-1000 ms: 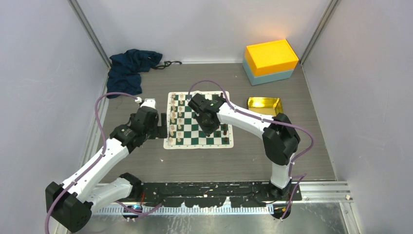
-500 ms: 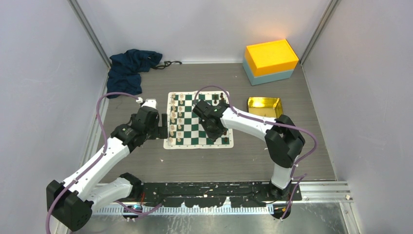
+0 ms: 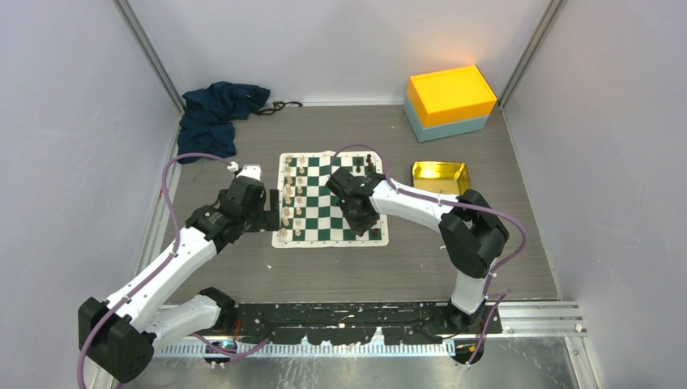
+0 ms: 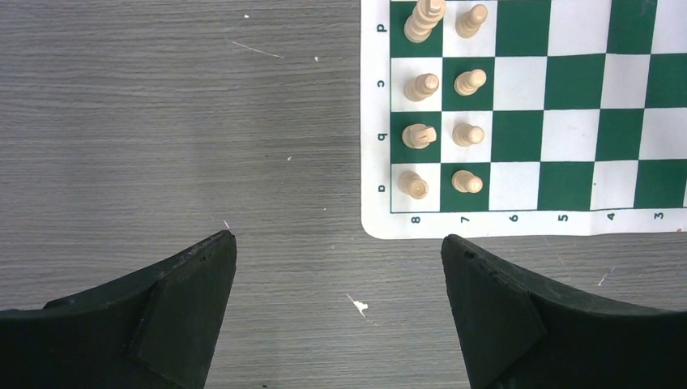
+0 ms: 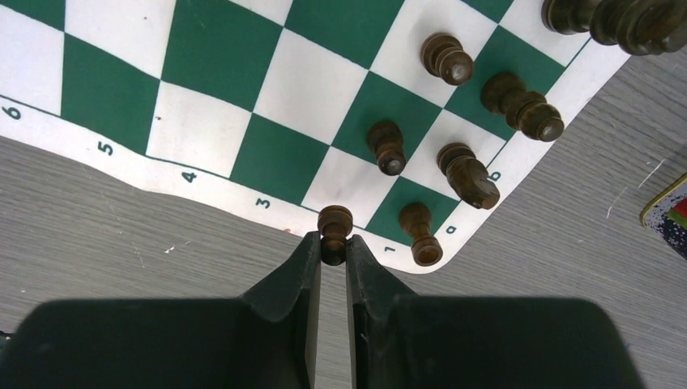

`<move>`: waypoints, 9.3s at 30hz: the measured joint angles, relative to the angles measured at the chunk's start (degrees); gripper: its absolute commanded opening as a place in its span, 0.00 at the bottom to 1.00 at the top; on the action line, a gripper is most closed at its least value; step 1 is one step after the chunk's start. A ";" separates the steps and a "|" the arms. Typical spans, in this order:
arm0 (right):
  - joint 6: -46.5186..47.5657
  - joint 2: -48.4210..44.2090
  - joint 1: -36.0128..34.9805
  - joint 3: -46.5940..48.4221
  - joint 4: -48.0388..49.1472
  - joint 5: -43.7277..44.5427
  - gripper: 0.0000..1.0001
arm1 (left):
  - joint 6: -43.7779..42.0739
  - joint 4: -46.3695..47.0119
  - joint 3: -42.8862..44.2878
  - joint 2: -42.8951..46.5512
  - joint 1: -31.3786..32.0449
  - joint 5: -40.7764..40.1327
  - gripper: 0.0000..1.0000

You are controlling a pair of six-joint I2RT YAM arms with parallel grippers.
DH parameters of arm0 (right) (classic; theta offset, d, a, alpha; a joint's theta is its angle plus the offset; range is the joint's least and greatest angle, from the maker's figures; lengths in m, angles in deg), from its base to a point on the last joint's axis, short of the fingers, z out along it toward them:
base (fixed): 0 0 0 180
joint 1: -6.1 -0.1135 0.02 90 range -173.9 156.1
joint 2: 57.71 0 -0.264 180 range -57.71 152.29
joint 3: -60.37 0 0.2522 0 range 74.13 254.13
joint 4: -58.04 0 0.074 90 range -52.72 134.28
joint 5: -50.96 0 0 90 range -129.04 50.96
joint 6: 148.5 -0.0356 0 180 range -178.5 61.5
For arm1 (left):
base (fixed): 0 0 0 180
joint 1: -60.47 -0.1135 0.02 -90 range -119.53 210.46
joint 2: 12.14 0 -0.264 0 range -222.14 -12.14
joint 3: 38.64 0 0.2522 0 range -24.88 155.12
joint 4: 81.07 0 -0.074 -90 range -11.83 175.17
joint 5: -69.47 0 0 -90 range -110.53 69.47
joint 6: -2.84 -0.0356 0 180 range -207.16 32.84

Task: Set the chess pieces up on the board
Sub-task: Place the chess piece on the chessboard, then pick up the storage box at the center of the board, then place the storage box at the center of the board, then reset both arms

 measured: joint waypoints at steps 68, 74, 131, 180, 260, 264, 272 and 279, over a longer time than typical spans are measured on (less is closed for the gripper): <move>-1.29 0.24 2.71 -4.04 4.76 -2.62 0.17 | 0.26 0.00 0.22 -0.35 0.00 0.37 0.97; -1.29 0.24 2.71 -4.04 4.81 -2.64 0.23 | 0.44 0.00 0.22 -0.35 0.00 0.46 0.97; 0.35 -4.48 23.76 6.25 3.45 10.27 0.43 | 0.20 0.02 0.22 -0.33 0.00 0.39 0.98; 0.48 6.08 33.99 3.30 12.61 4.04 0.06 | 0.20 -0.85 0.42 -0.96 0.00 -1.14 0.98; 6.27 1.70 30.51 8.68 20.46 6.05 0.51 | -9.66 23.58 10.93 -21.27 -8.98 -8.48 1.00; 5.99 0.09 29.77 5.46 21.90 8.33 0.53 | -10.01 28.61 10.34 -23.89 -10.69 -6.97 1.00; 4.98 -7.52 29.05 -1.88 26.29 11.96 0.56 | -11.98 37.94 6.40 -27.82 -12.70 -4.20 0.99; 3.78 -9.09 28.87 -5.01 28.52 14.99 0.56 | -12.35 42.60 3.74 -28.89 -13.03 -1.86 0.99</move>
